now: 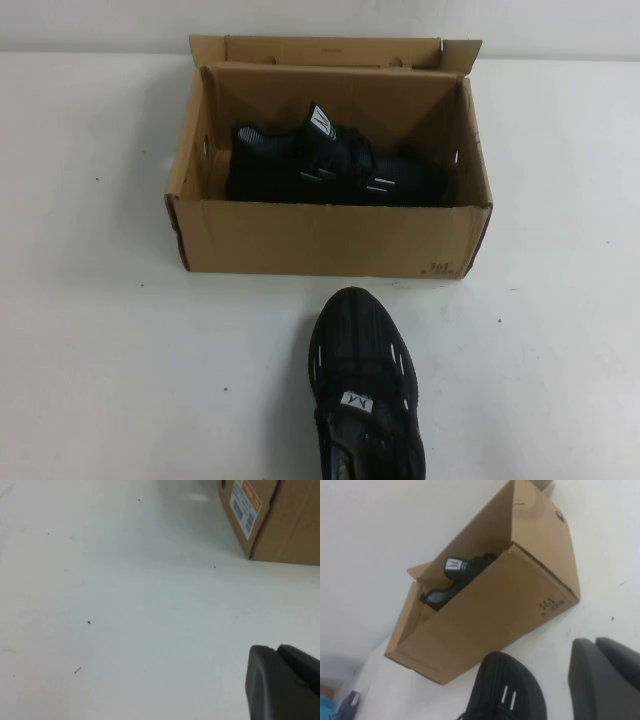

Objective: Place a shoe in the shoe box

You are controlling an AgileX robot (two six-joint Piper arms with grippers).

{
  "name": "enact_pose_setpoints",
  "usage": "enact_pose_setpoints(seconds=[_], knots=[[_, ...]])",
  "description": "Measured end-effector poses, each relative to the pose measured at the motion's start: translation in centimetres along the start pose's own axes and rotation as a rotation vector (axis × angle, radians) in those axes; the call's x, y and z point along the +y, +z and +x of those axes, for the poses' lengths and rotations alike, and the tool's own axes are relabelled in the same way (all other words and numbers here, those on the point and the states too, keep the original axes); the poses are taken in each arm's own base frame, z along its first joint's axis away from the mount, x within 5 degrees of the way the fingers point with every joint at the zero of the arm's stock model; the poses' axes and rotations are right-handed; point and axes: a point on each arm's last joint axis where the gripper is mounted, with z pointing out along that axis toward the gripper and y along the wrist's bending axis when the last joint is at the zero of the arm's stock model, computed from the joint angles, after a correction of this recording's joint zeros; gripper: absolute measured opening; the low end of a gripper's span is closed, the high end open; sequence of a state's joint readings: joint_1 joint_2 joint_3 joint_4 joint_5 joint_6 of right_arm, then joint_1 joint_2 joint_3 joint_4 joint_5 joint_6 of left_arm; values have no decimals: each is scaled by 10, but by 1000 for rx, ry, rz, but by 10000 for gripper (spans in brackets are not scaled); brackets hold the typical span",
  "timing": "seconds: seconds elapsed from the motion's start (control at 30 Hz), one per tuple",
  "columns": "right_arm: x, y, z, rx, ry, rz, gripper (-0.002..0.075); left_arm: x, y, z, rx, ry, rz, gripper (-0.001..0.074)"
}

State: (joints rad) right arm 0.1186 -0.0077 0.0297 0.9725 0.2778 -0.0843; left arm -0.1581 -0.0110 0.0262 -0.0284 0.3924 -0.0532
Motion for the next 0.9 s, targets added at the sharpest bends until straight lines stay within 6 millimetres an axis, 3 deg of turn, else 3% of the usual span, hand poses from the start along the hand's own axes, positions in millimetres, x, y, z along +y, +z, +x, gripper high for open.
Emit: enact_pose_setpoints(seconds=[0.9], knots=[[0,0,1,8,1,-1,-17,0,0,0,0,0,0,-4]])
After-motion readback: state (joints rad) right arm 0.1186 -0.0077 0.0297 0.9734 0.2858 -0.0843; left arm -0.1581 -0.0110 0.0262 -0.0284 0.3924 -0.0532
